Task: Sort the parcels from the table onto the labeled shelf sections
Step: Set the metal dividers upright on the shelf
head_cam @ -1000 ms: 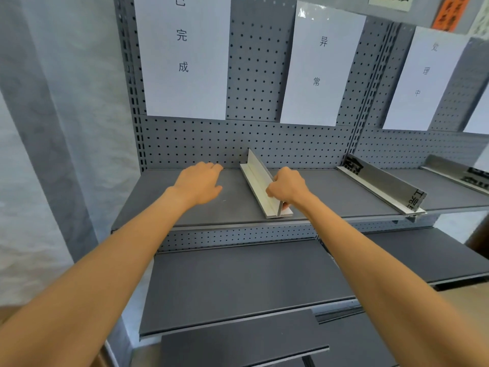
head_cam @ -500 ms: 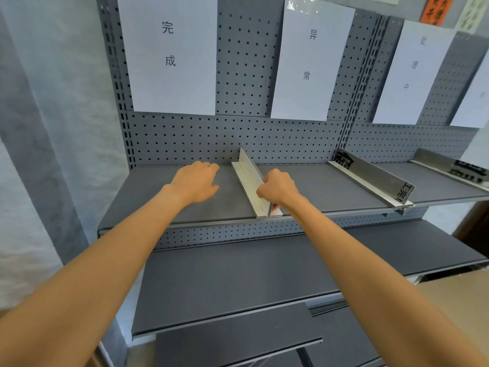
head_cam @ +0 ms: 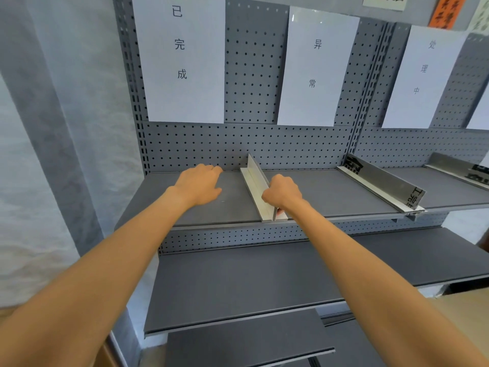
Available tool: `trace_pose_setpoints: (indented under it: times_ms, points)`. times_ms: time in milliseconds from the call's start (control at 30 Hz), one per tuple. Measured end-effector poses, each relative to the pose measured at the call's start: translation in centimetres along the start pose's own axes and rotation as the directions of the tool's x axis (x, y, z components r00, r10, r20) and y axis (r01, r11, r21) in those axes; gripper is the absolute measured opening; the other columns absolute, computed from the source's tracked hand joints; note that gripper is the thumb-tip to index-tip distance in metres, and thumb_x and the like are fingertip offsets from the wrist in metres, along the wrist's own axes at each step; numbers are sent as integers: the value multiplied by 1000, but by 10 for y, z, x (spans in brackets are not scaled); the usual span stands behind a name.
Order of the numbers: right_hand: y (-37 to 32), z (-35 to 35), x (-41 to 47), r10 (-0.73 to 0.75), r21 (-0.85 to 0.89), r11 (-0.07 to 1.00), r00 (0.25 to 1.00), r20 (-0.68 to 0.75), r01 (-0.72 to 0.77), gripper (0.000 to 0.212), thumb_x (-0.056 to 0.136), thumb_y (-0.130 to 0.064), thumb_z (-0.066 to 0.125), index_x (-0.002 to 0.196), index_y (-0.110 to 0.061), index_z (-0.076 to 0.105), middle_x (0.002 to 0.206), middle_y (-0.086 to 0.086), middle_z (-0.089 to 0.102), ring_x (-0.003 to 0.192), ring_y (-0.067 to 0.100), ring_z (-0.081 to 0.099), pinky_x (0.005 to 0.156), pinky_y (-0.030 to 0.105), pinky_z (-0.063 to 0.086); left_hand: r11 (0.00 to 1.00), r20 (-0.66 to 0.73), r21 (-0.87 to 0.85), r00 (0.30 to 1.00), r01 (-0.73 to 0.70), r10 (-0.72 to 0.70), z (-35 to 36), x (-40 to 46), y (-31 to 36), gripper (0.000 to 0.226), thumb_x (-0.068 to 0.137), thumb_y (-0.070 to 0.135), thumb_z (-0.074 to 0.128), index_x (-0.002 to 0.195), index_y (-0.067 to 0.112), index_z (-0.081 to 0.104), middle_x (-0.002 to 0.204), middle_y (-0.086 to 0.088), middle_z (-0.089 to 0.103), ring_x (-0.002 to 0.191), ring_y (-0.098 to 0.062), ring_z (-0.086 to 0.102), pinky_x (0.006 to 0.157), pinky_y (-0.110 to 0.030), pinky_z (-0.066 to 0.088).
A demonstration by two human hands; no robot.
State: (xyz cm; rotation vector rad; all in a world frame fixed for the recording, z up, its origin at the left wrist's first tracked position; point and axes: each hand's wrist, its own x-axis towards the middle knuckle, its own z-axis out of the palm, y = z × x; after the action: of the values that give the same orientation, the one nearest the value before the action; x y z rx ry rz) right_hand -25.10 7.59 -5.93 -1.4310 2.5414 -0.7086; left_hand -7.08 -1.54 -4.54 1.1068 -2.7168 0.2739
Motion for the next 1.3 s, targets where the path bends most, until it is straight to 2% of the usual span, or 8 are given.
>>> trace_pose_setpoints:
  times_ms: [100,233,367,1300]
  points:
    - [0,-1,-2,-6,16,1000,1000,6,6,26,82,1,46,62,-11,33,63,3,41,59,25,48,49,23,36,1000,-5,17,1000,7,-6,-6,-2,1,53,97,33,50,143,11,37,134,-10,52,122,-28,48,90,-42,47]
    - [0,-2,-4,3,0,1000,1000,-5,-3,29,83,1,45,63,-12,31,63,2,36,52,16,32,45,23,26,999,-4,35,1000,14,-14,-12,-6,5,52,97,33,50,143,11,37,133,-11,52,122,-29,48,89,-42,46]
    - [0,-3,-6,-3,12,1000,1000,-12,3,30,84,1,46,63,-12,30,63,2,34,52,15,30,45,24,23,999,-1,47,1000,26,-26,-17,-11,6,52,97,32,50,143,11,38,132,-11,53,121,-29,48,89,-42,48]
    - [7,-9,-1,-54,29,998,999,7,54,31,85,0,49,63,-12,31,65,2,37,53,15,33,45,24,27,995,6,57,996,84,-85,-15,-1,24,48,96,31,50,139,9,41,130,-11,55,120,-28,50,88,-42,47]
